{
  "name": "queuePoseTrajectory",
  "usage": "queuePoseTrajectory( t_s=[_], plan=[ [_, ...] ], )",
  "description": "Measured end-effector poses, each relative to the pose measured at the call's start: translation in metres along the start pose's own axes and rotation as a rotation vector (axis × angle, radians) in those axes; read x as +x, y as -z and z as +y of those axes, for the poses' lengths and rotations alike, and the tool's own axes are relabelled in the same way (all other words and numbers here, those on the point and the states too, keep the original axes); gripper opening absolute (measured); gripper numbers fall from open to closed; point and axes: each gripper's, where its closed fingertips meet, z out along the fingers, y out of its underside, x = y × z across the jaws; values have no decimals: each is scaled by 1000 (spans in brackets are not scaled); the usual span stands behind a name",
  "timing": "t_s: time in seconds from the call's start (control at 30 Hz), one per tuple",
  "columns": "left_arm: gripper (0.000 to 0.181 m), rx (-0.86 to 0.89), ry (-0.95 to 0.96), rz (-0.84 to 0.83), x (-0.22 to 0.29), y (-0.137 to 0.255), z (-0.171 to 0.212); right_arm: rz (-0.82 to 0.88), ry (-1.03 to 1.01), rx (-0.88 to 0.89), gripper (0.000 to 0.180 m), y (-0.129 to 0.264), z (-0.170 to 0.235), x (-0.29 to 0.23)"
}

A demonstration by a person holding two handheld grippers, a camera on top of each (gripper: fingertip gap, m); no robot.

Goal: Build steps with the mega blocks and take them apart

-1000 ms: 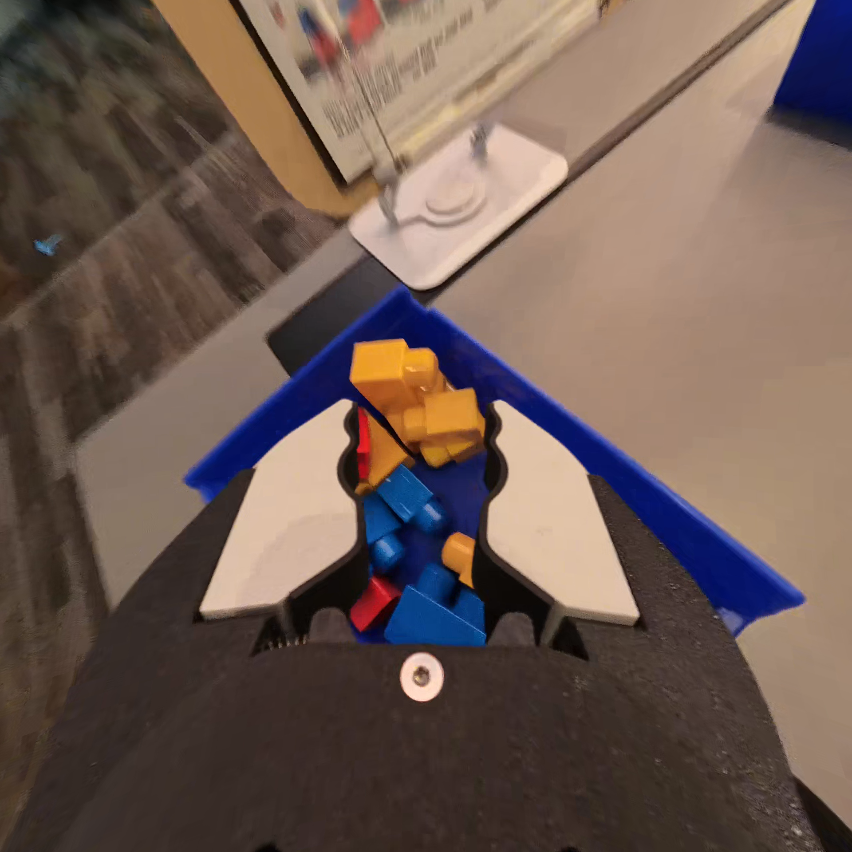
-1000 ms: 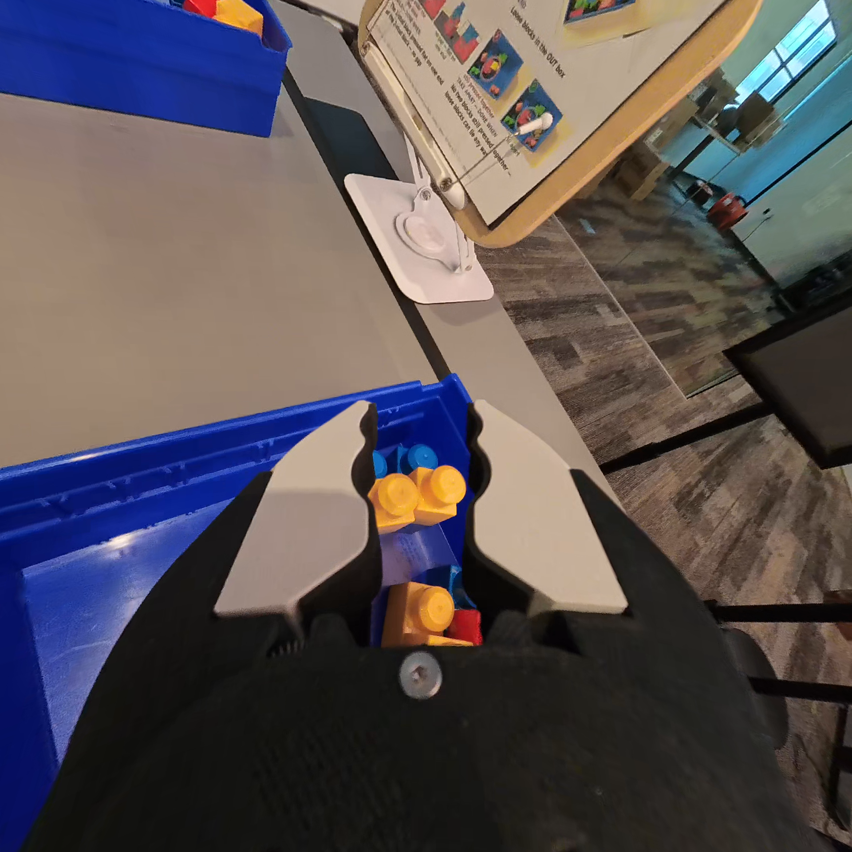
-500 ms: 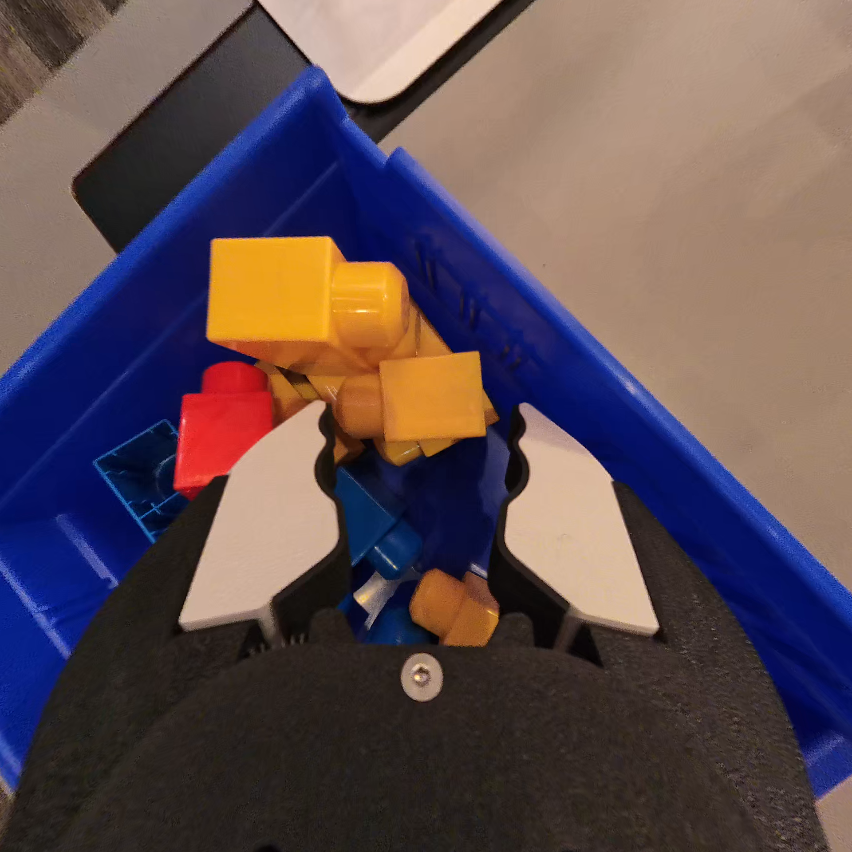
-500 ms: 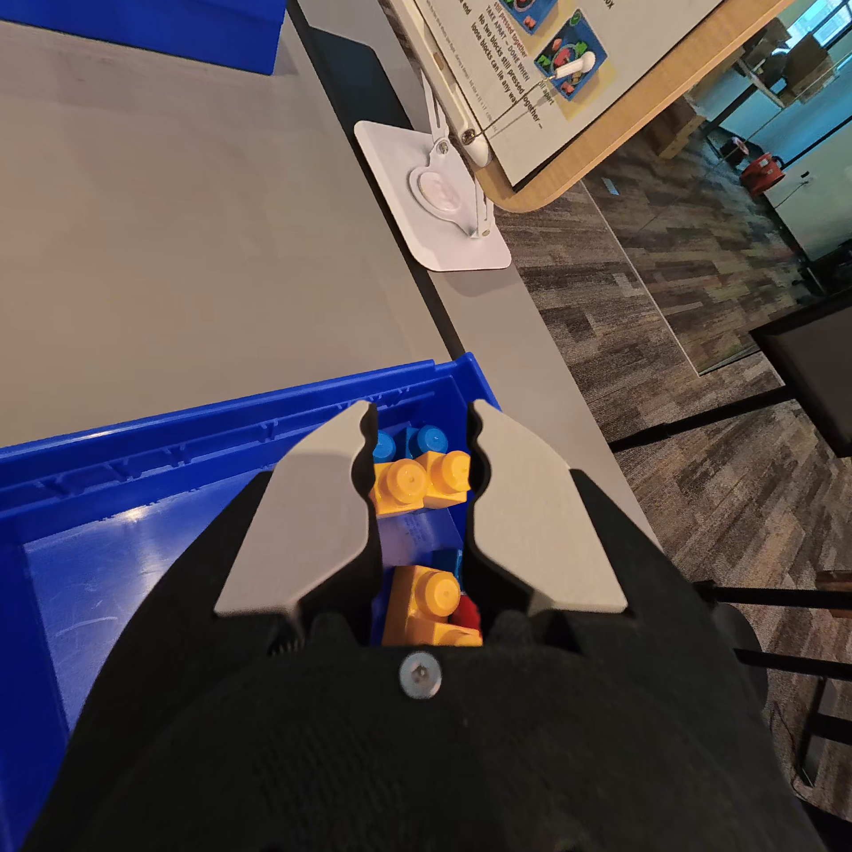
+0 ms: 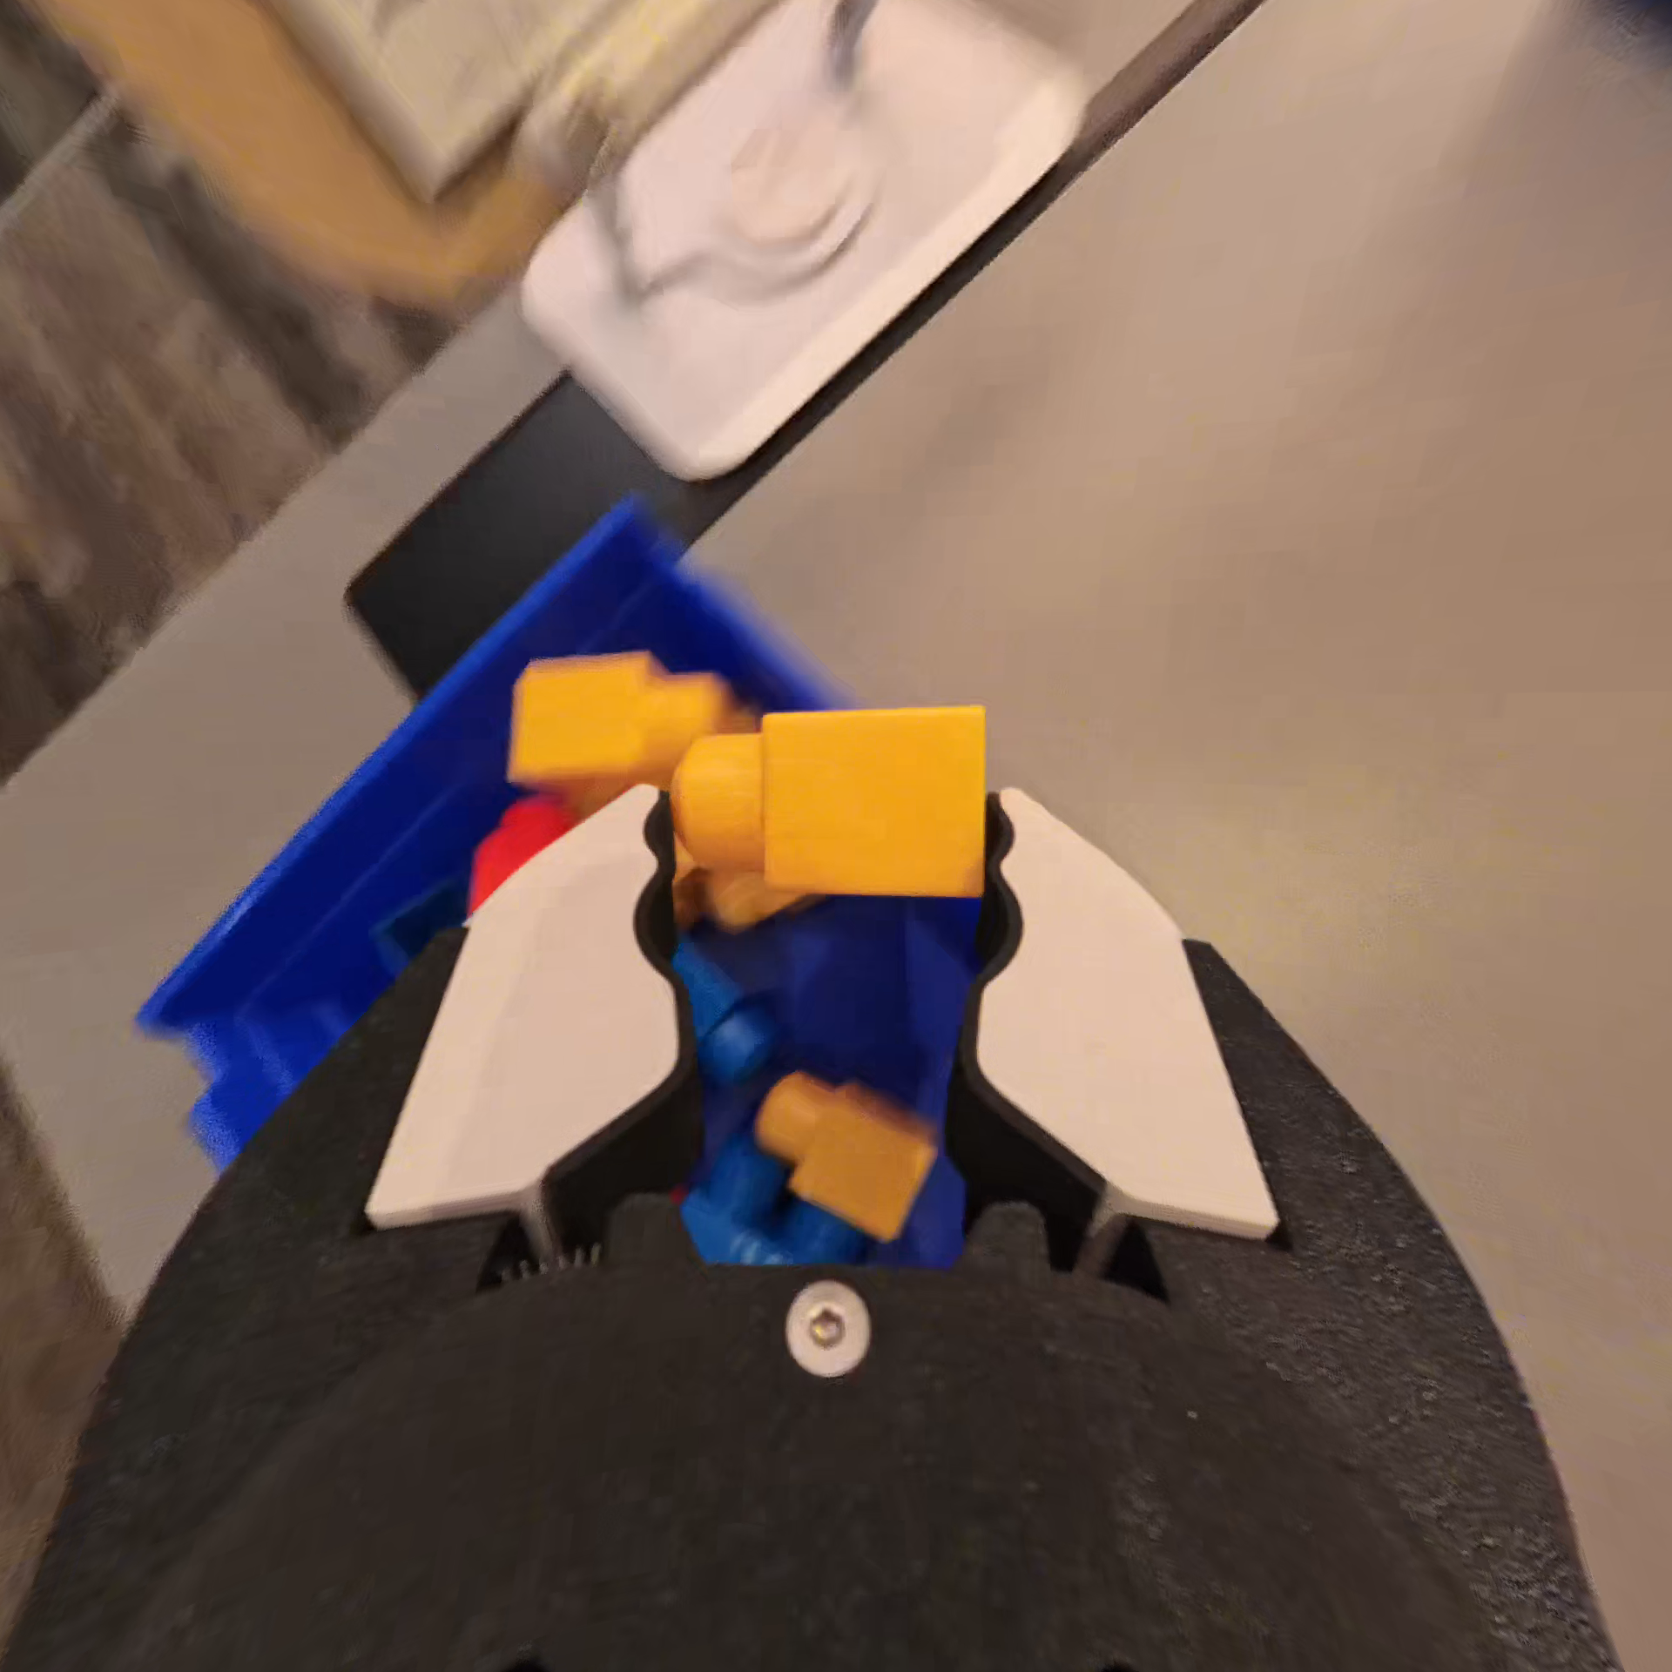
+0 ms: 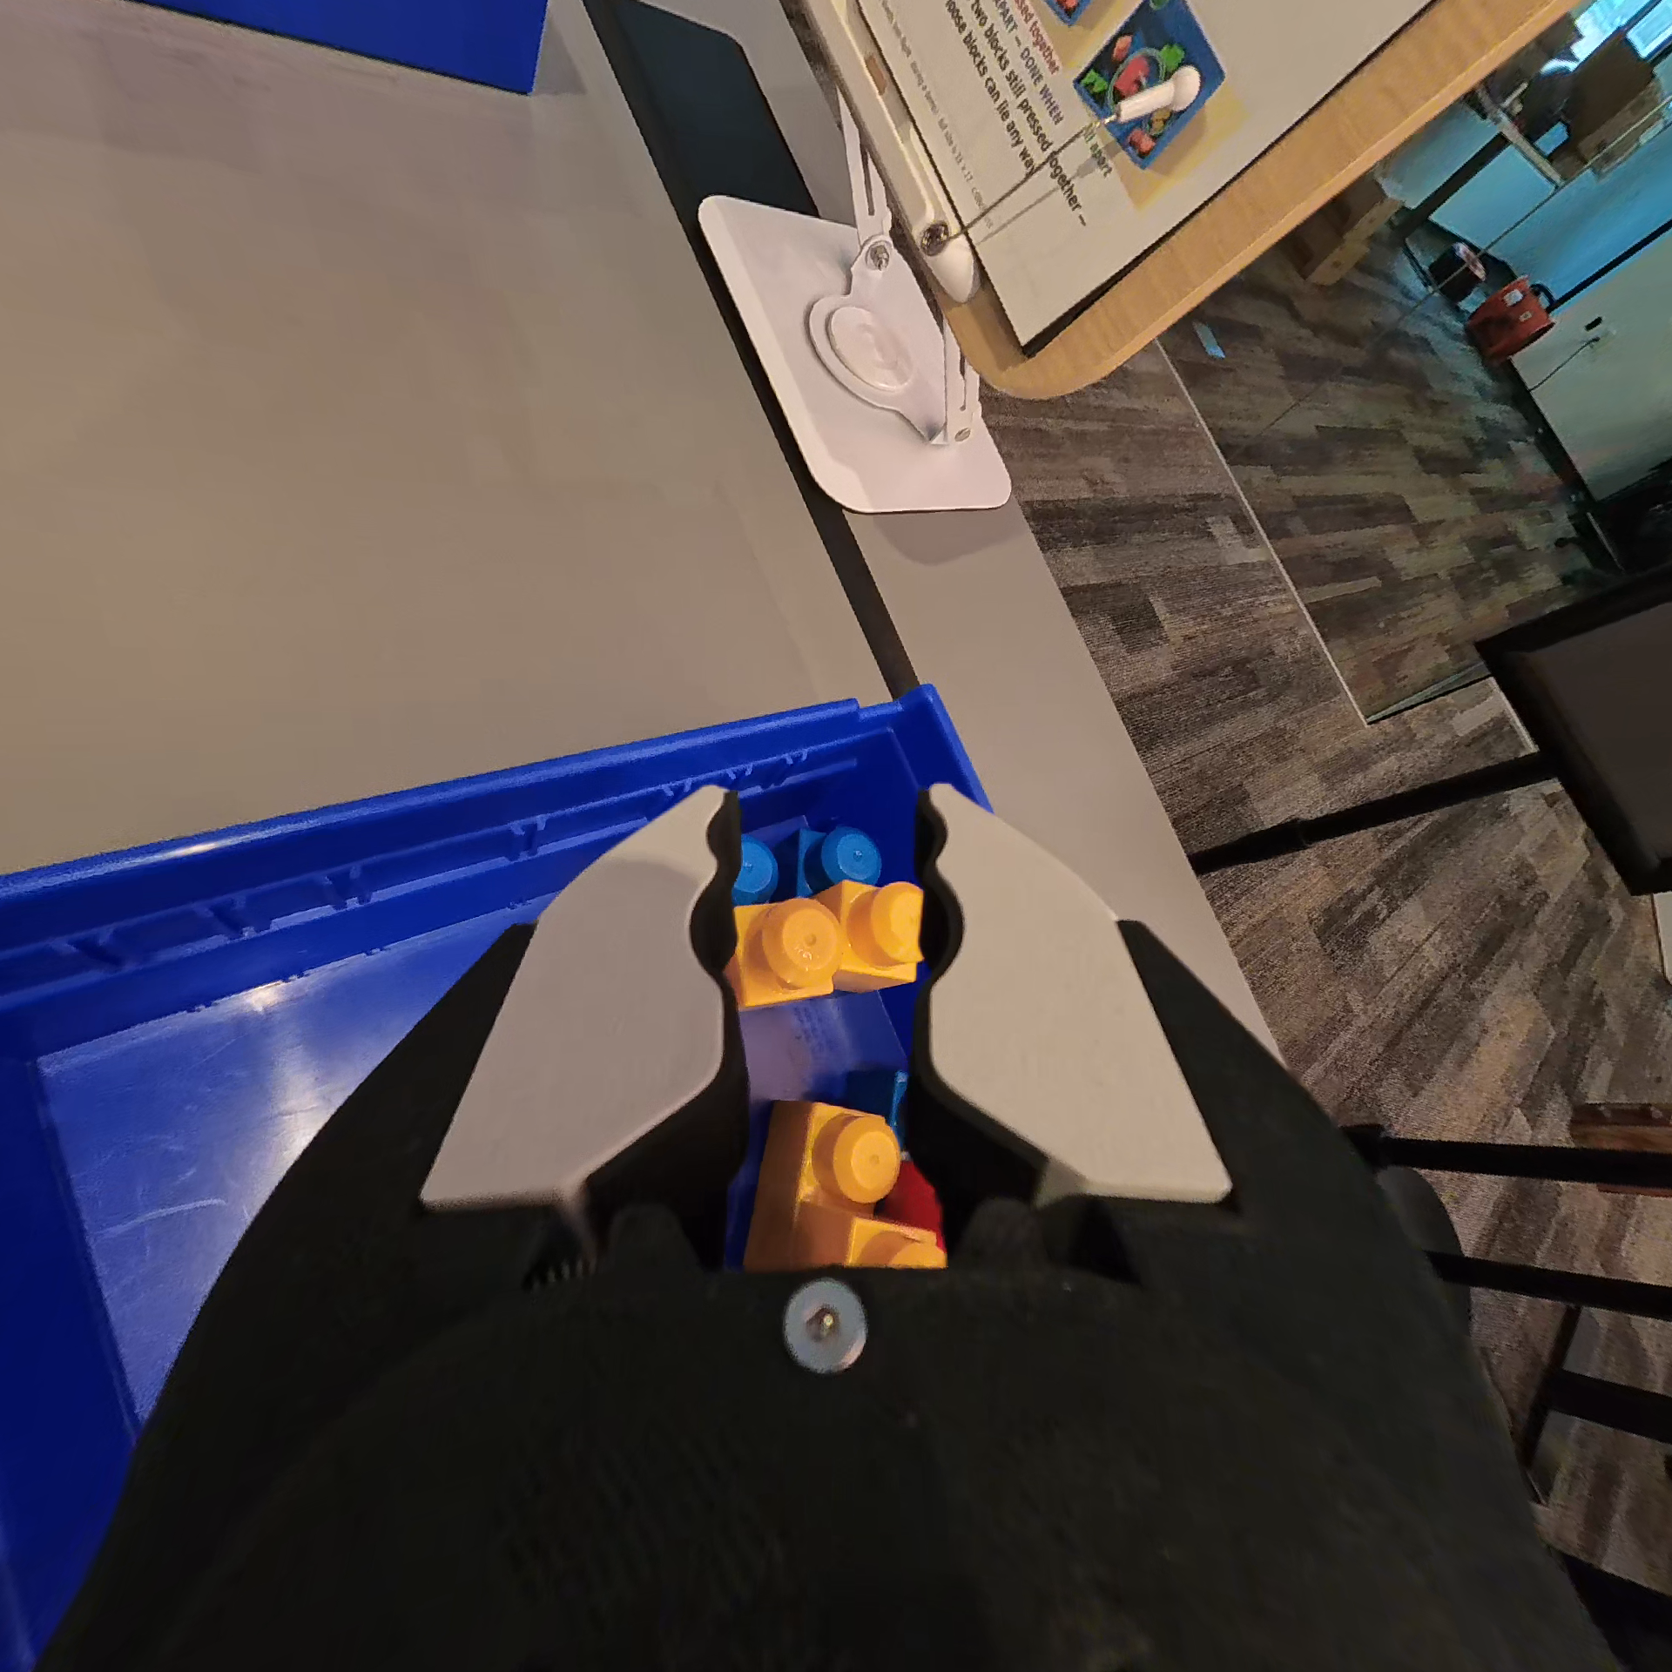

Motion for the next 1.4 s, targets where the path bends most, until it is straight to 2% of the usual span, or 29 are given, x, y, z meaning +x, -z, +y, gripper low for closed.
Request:
queuePoseTrajectory(
  t_s=[0.07,0.13,0.2,0.27,0.33,0.4,0.53,0.67,0.8,1.03,1.1,1.17,1.23,1.3,1.37,1.4],
  plan=[
    [65,142,-82,153,62,14,-44,1,7,1,38,1,-3,-1],
    [65,238,-183,331,137,11,-77,0,13,1,38,1,-5,-2],
    [65,289,-265,401,198,-14,-94,-4,16,-6,38,0,-5,-3],
    [65,279,-350,381,236,-49,-92,-8,17,-16,38,-1,-3,-4],
    [65,250,-400,363,258,-77,-82,-11,15,-21,38,-1,-2,-5],
    [65,213,-396,431,278,-92,-69,-10,11,-21,38,1,-1,-4],
    [65,154,-362,559,304,-106,-53,-10,-1,-19,38,1,2,-2],
    [65,107,-444,522,306,-116,-41,-25,-9,-40,38,-2,7,-3],
    [65,81,-444,539,312,-121,-35,-52,-16,-57,38,-6,11,-8],
    [78,90,-502,471,304,-122,-38,-59,-28,-61,38,-7,13,-8],
    [74,160,-493,440,293,-99,-59,-60,-42,-59,38,-6,15,-8],
    [73,282,-431,435,275,-59,-91,-58,-55,-59,38,-5,17,-6],
    [75,390,-367,363,231,-18,-119,-56,-57,-62,38,-5,18,-6],
    [74,446,-287,199,159,14,-128,-58,-57,-67,38,-6,19,-6],
    [58,452,-195,-39,70,31,-112,-65,-52,-76,38,-9,19,-8],
    [58,451,-137,-161,25,35,-97,-70,-49,-83,38,-11,19,-9]
  ],
)
